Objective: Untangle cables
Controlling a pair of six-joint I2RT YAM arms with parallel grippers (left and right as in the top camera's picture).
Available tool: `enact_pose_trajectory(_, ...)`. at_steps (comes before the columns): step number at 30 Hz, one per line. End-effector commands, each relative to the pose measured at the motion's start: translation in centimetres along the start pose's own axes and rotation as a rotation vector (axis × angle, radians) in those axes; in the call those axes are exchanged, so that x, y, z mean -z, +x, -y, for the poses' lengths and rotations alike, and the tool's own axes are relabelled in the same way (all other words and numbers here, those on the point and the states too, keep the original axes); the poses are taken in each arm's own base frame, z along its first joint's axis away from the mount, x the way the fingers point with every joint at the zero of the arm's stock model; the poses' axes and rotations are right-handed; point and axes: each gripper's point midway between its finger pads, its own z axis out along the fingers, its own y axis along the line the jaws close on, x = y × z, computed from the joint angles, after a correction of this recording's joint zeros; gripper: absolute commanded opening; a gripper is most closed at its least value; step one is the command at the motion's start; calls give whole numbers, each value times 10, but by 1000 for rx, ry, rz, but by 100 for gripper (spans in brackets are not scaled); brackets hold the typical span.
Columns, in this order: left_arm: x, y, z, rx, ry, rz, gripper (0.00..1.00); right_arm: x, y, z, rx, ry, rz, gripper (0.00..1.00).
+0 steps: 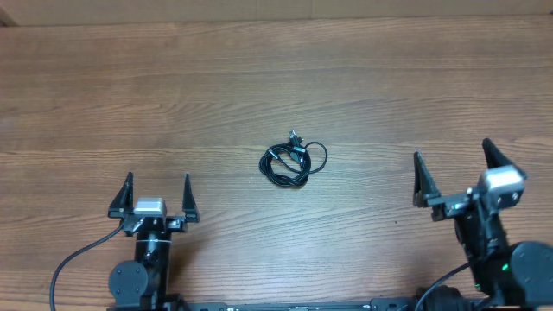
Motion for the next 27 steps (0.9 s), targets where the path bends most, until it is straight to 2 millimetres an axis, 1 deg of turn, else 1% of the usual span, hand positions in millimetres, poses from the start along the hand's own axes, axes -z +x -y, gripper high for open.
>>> enact_pose_trajectory(1,13,-45,6,117,42,23,100,-2,-30,-7,-5,-68,-40,100)
enact_pose_trajectory(3,20,-61,10,119,68,7,100,-5,-38,-13,-78,-113,-103,100)
enact_pose_trajectory(5,28,-87,20,115,126,35,99,-7,-45,-22,-136,-176,-156,100)
enact_pose_trajectory(8,39,-128,31,121,202,96,100,-3,-55,-51,-186,-361,-219,100)
enact_pose_trajectory(9,41,-136,32,137,210,100,100,0,-57,-59,-201,-416,-235,100)
enact_pose_trajectory(11,42,-144,33,182,217,77,100,8,-62,-77,-232,-533,-256,100)
enact_pose_trajectory(13,42,-146,36,268,235,32,100,17,-64,-91,-253,-631,-259,100)
enact_pose_trajectory(16,40,-150,51,442,323,-43,100,28,-66,-104,-279,-728,-267,100)
enact_pose_trajectory(19,36,-161,67,553,425,-88,100,35,-71,-111,-286,-792,-254,100)
enact_pose_trajectory(23,37,-194,92,630,624,-90,100,43,-77,-119,-289,-863,-233,100)
enact_pose_trajectory(25,38,-206,98,628,691,-66,100,45,-78,-121,-291,-880,-230,100)
enact_pose_trajectory(27,35,-209,100,624,705,-61,100,45,-78,-121,-291,-879,-231,100)
